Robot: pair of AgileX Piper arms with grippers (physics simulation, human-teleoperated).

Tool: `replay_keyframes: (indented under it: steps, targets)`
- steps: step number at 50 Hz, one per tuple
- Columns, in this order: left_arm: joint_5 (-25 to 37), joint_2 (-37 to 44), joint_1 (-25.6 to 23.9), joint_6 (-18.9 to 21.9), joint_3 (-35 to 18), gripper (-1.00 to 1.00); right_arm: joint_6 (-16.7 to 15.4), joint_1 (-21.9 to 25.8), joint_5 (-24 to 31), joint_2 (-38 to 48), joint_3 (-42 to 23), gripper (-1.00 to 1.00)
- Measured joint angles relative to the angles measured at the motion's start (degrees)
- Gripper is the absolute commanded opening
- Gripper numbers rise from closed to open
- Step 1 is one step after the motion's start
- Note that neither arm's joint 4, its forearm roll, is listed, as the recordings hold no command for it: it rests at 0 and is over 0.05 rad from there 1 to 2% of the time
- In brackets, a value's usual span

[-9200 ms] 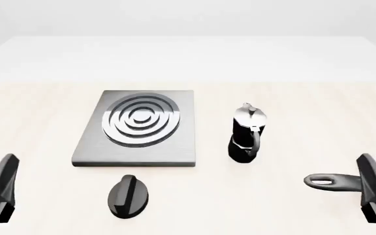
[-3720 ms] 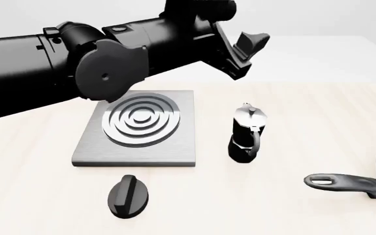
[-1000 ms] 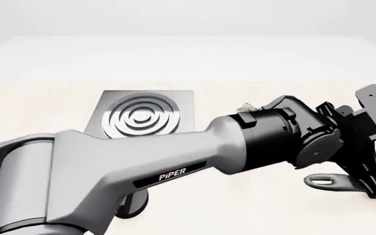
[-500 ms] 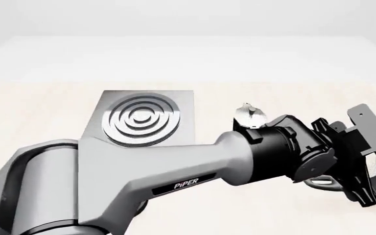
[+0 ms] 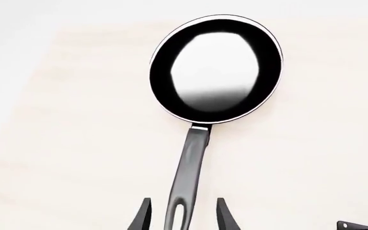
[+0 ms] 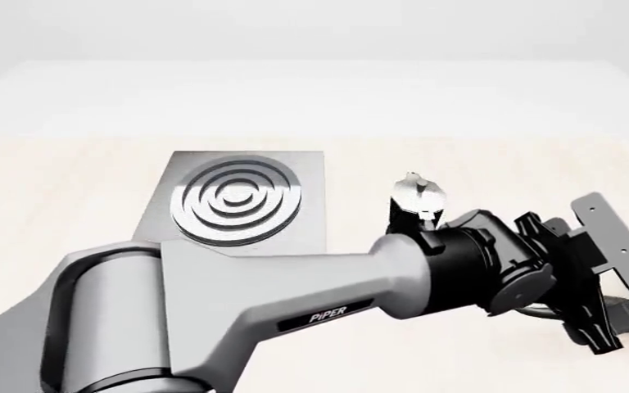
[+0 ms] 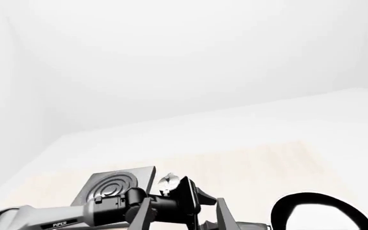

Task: Put the frying pan on the stove.

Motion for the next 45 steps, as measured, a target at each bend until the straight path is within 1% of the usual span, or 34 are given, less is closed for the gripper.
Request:
replay_keyframes:
  steps: [34,45]
  targets:
    - [-0.7,5.3,0.9,-0.4,-2.7,1.00,0.7,-0.1,0.0,0.0,0.0,1.00]
    - [-1.5,6.7,0.9,-0.8,-2.6,1.00,0.8,-0.2,0.0,0.0,0.0,1.00]
